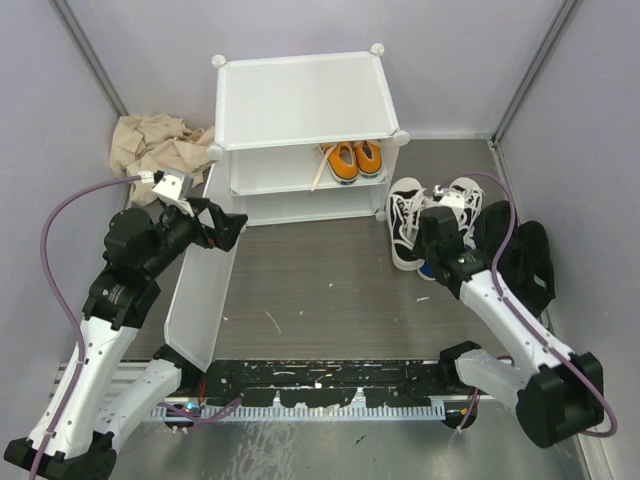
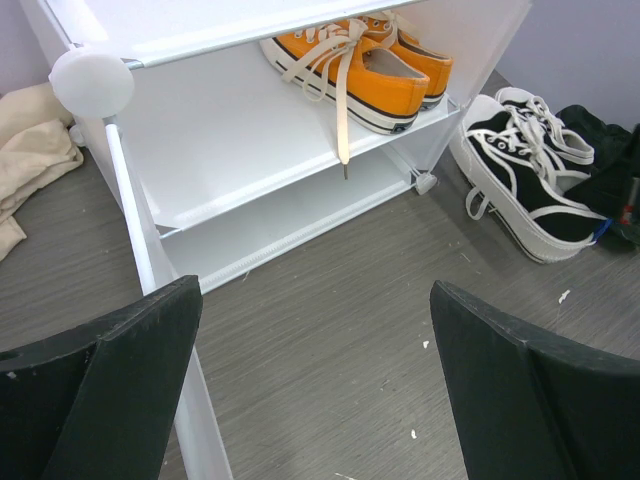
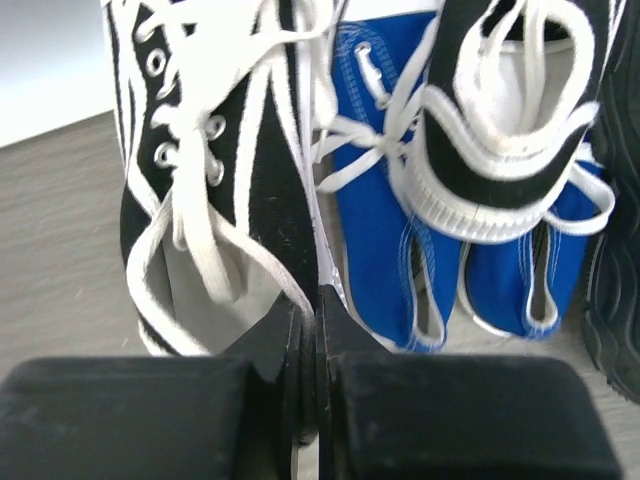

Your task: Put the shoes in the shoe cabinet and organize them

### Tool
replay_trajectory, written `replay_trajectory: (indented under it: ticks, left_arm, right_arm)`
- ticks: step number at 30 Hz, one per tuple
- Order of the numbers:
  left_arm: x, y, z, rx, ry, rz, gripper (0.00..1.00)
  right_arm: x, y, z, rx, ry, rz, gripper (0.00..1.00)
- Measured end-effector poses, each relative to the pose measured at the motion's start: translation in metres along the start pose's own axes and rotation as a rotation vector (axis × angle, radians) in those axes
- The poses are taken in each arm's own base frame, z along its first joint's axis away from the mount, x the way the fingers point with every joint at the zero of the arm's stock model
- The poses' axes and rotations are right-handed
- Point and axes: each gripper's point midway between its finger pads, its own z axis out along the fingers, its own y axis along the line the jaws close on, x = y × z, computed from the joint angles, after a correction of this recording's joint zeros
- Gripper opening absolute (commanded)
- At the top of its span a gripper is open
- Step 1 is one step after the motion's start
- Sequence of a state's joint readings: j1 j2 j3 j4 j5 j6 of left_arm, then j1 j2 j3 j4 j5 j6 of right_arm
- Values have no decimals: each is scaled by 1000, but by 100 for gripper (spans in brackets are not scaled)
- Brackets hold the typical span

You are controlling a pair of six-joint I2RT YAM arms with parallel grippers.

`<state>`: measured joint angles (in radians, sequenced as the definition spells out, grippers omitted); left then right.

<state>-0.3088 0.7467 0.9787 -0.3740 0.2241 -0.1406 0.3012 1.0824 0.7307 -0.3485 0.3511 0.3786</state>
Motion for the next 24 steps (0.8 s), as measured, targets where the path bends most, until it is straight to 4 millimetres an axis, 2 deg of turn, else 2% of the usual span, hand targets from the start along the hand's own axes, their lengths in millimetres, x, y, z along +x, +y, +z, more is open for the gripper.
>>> replay_trajectory:
  ticks: [3, 7, 10, 14, 15, 16, 18, 22, 24]
  left_arm:
    - [0, 0, 0, 0, 0, 0, 98]
    - [0, 0, 0, 0, 0, 0, 98]
    - [0, 0, 0, -1, 0, 0, 98]
    - [0, 1, 0, -4, 0, 0, 98]
    - [0, 1, 0, -4, 1, 0, 98]
    - [0, 1, 0, -4, 1, 0, 98]
    - [1, 1, 1, -5, 2, 0, 98]
    - [1, 1, 1, -5, 4, 2, 98]
    - [1, 1, 1, -5, 4, 3, 98]
  right_arm:
    - [3, 15, -32, -64, -21, -30, 1]
    - [32, 41, -60, -158, 39, -115, 1]
    - [64, 75, -78, -271, 100, -214, 1]
    - [107, 133, -103, -435, 170, -367, 1]
    - [115, 147, -105, -466, 176, -391, 4]
    - [122, 161, -106, -493, 180, -405, 14]
    - [131, 187, -104, -536, 182, -412, 44]
    - [133, 222, -90, -564, 148, -387, 73]
    - [127, 228, -86, -555, 117, -379, 81]
